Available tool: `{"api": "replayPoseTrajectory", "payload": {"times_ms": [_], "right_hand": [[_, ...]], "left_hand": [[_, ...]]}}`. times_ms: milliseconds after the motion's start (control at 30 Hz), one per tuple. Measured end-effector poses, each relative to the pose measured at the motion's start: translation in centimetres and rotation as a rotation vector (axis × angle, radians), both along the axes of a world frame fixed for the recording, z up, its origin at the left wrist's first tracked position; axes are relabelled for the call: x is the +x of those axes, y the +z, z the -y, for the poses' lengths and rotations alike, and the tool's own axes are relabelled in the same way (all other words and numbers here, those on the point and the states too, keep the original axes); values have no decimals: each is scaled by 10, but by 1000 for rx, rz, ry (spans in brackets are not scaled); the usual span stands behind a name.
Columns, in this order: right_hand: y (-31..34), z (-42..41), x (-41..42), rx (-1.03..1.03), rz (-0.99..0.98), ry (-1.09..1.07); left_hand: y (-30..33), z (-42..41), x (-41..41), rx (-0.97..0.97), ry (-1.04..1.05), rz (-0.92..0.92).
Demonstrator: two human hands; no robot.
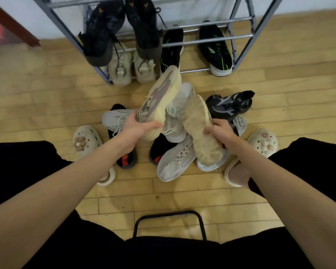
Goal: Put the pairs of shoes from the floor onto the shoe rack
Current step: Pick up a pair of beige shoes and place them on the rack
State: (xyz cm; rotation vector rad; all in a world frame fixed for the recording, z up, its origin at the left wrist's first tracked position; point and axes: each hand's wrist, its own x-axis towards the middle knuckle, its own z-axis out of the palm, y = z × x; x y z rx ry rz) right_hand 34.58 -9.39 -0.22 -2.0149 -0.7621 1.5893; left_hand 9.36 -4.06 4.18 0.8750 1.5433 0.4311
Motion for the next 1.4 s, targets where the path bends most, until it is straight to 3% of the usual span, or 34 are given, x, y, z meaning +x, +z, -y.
{"api": "replayPoseTrajectory", "payload": {"times_ms": [167, 333, 533, 800, 900, 1133, 1300, 1400], "right_hand": [[29, 3, 4, -54, -309, -201], [58, 4, 3, 49, -404, -305], [72, 10, -12, 137, -346, -377], [65, 19, -17, 211, -346, -507], [62, 16, -7, 180, -417, -491], [67, 4, 21, 136, -695, -606], [64, -8, 38, 212, -829, -722], [71, -26, 44, 181, -800, -697]], "left_hand": [[9, 10, -28, -378, 81, 555], [-1, 19, -49, -664, 70, 1140], [0, 17, -43, -723, -125, 1452], [-4, 16, -41, -681, -215, 1430], [-1, 11, -37, -596, -210, 1259], [24, -18, -10, -214, -176, 613], [35, -32, 19, -78, -166, 475], [37, -39, 35, -11, -114, 384]]}}
